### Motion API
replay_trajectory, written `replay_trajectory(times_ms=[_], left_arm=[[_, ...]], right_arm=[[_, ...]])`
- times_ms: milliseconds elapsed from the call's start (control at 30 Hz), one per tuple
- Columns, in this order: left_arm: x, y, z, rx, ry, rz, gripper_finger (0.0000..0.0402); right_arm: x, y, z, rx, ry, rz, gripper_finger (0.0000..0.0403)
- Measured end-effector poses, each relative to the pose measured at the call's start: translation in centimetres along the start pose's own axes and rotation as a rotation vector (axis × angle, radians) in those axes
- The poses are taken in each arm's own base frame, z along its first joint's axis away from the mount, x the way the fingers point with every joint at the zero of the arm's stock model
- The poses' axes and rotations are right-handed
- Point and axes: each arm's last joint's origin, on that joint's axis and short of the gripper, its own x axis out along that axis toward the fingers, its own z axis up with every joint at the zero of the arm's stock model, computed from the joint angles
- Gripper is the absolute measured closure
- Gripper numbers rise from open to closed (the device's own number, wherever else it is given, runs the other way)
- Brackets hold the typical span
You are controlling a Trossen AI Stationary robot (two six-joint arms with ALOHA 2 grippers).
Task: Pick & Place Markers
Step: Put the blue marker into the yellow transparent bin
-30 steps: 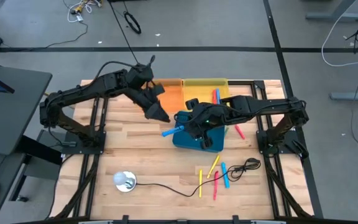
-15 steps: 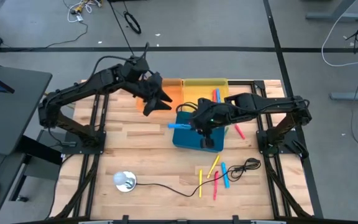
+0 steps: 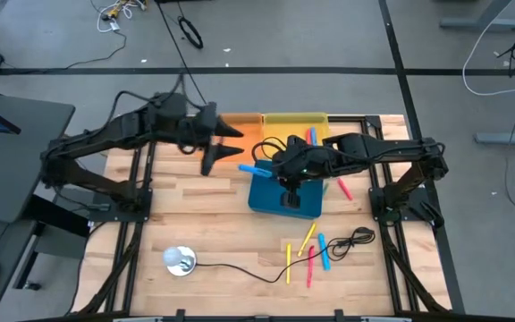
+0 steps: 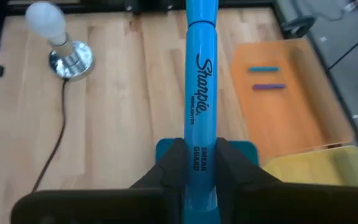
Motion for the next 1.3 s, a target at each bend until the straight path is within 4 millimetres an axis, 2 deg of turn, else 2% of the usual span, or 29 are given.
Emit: replay_trajectory(times_ms=[233,367,567,767,967,1167,1300], left_arm=[[-2.2,-0.3,-2.6,-0.062,-0.072,0.087,0.0189],[-3.7,-0.8,-3.6,-0.090,-0.152,0.132,0.0189],[-5.4,-1.4,-5.2,-0.110,-0.182,0.186,0.0189],[-5.7,-1.5,-5.5,-0.109,-0.183,0.203,0.0189],[-5.6,-1.4,-5.5,-0.112,-0.176,0.207,0.0189],[-5.6,-1.4,-5.6,-0.106,-0.174,0.208,0.0189],[-5.6,-1.4,-5.6,-0.105,-0.173,0.212,0.0189]], right_arm=[[-0.9,-0.8,0.7,0.039,-0.102,-0.117,0.0361],[-1.6,-1.9,1.1,0.133,-0.172,-0.227,0.0361],[-2.5,-4.3,1.5,0.301,-0.256,-0.389,0.0361],[-2.5,-7.6,1.6,0.427,-0.295,-0.544,0.0361],[-2.5,-12.0,1.2,0.581,-0.319,-0.730,0.0361],[-2.9,-16.6,0.4,0.674,-0.317,-0.840,0.0361],[-3.4,-18.9,0.2,0.709,-0.343,-0.896,0.0361]])
